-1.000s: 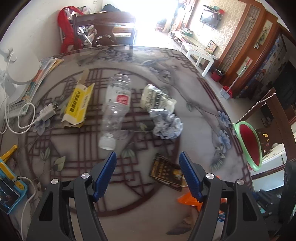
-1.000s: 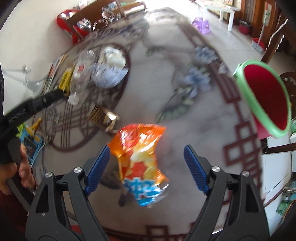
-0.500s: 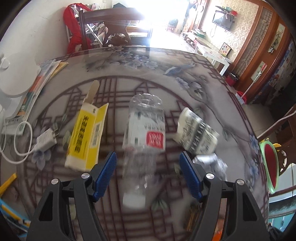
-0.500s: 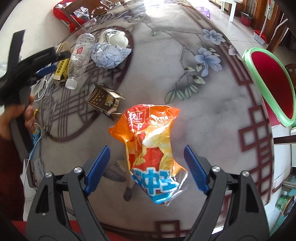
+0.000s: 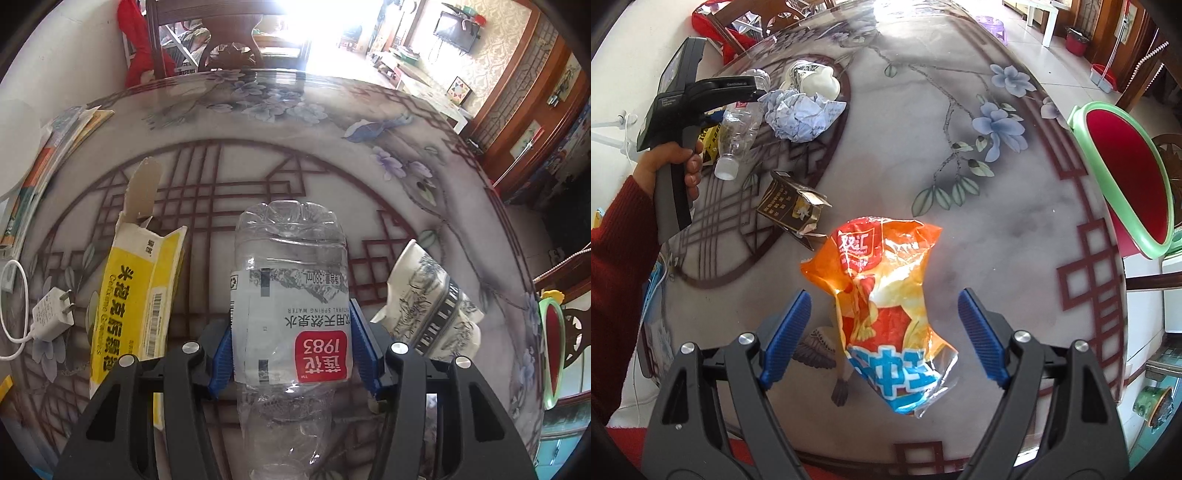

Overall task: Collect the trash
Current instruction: 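Grasp the clear water bottle with the left tool while the right tool grasps the orange snack bag, then carry the water bottle and orange snack bag over the red bin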

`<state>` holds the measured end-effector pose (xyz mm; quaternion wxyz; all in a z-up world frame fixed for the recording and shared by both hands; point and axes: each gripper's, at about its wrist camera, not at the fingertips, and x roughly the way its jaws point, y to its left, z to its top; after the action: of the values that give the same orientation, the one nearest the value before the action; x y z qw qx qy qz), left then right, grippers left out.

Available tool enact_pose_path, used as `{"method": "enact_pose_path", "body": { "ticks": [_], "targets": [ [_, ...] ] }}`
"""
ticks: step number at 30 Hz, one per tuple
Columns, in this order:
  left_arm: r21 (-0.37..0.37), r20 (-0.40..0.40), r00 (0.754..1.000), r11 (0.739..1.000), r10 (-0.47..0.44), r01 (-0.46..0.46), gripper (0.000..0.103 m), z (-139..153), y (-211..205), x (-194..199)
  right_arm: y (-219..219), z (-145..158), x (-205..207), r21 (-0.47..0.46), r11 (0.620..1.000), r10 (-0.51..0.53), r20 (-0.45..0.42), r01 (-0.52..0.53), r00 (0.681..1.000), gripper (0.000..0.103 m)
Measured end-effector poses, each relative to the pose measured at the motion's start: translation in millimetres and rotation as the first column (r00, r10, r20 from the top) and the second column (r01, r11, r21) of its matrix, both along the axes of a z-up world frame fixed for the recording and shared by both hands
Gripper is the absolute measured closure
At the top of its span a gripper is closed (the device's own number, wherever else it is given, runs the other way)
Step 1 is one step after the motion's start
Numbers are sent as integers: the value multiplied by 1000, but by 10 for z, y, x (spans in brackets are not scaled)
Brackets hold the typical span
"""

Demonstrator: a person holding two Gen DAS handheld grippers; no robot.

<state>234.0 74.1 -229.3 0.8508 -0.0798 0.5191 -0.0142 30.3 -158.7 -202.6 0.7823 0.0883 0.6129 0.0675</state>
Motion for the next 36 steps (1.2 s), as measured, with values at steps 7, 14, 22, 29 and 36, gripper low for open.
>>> {"method": "enact_pose_path", "body": {
  "ticks": [7,14,22,29,36],
  "targets": [
    [-49,32,999,999,-3,5,52,202,16,-481,16,-46,58,2,1000,13,-12,-13,1000,23],
    [-57,32,999,998,-4,6,51,290,-141,-1113,26,-103,65,35,999,20,-25,-19,999,23],
    [-70,5,1000,997,-30,30,51,302,-334,-1476,30,-120,10,46,999,18,-25,-16,1000,23],
    [-62,25,999,997,-48,49,51,373,-418,-1520,-24,-124,-26,81,997,4,-19,-2,1000,35],
    [-58,39,998,997,-58,60,51,461,-508,-1556,-41,-29,-77,91,996,9,21,-11,1000,60]
  ]
}}
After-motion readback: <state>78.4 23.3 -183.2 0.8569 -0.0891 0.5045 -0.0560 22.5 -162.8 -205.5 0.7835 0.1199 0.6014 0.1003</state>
